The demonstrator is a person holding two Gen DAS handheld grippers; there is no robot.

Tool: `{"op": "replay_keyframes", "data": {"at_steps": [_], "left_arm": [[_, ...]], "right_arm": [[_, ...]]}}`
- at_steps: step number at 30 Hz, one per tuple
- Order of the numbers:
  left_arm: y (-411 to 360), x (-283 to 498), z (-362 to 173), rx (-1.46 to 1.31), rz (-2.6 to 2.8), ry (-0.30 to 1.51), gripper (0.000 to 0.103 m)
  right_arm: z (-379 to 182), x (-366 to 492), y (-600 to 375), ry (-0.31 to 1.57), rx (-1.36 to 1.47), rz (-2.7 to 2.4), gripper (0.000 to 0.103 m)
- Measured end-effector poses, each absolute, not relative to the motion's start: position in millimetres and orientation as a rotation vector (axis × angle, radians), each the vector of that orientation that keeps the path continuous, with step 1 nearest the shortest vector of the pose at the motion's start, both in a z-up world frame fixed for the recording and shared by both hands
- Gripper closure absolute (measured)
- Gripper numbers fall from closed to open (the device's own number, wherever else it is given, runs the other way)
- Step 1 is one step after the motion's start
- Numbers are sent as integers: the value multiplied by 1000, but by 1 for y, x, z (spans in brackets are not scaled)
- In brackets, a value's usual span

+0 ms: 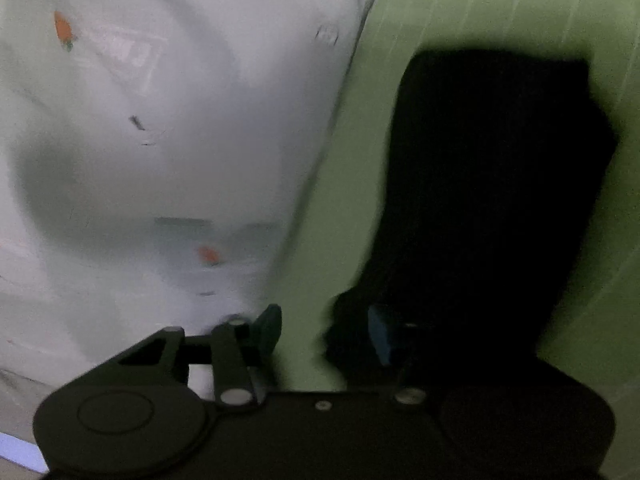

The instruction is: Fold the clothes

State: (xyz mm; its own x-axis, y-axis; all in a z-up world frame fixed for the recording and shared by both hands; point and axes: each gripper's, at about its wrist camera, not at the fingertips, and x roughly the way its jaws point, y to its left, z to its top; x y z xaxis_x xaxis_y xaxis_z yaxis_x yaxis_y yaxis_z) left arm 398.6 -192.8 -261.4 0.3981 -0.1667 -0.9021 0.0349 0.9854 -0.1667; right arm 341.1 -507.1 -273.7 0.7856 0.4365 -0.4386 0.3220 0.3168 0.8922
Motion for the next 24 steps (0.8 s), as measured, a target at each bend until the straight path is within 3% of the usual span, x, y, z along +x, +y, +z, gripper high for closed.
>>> {"op": "replay_keyframes", "data": {"at_steps": [6,11,13,21,23,24], "left_arm": [[-185,387,-237,-134,-196,1127,0],[-180,386,-218,-171,-240,1070,0],[-184,396,-222,-176,-241,1077,0],[-223,433,-253,-49,-232,1136,0],[-233,438,-259,-34,-240,1143,0],[-235,440,-260,-43,-225,1147,1]], "right_arm": [[-247,336,-529,747,839,-135,54],[-223,337,-528,715,385,-268,32],[-231,342,-533,739,304,-265,26],[-266,359,-549,815,240,-205,22],[-271,360,-551,817,267,-184,24],[-272,362,-551,821,281,-172,30]]}}
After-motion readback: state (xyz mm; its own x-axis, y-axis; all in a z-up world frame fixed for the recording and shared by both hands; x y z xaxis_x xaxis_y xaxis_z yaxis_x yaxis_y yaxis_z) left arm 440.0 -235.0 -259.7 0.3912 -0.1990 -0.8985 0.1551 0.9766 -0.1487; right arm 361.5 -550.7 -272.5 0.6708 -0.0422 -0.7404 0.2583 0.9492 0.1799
